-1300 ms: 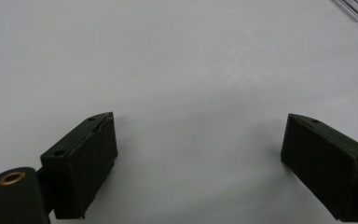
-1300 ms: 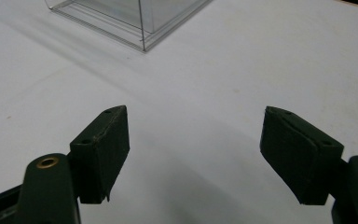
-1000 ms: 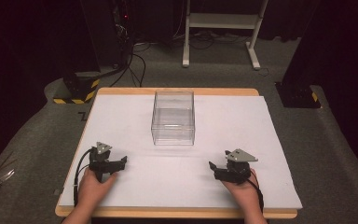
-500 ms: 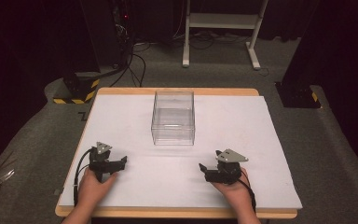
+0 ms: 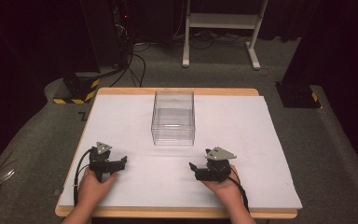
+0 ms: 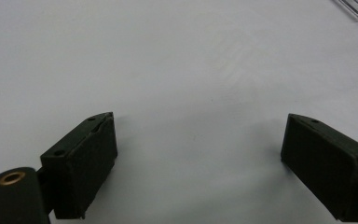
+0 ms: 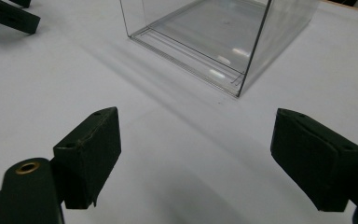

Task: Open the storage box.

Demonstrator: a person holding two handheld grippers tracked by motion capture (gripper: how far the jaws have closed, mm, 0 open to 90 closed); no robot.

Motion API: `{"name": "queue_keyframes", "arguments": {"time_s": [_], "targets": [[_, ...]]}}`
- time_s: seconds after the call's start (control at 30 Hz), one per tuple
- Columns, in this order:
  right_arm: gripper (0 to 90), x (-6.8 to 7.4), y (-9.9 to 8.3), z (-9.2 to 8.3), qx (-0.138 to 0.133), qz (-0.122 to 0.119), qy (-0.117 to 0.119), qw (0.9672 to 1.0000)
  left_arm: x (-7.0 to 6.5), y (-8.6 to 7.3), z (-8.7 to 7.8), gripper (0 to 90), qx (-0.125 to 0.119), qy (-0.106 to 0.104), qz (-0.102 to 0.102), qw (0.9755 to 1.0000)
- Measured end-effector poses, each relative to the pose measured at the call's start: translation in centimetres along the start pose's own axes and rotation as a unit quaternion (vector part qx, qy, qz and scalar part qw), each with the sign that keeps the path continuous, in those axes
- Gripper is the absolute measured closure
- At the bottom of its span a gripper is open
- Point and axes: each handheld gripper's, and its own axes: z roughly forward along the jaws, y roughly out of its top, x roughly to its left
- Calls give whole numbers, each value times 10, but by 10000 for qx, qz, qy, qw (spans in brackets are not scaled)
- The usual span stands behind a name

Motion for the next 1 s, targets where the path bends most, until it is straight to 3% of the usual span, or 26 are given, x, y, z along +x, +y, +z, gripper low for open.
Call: {"name": "queue_keyframes", "arguments": {"time_s": [1.0], "targets": [[271,18,44,38,-395,22,133,9991,0,0,0,108,0,0,2,10000]]}}
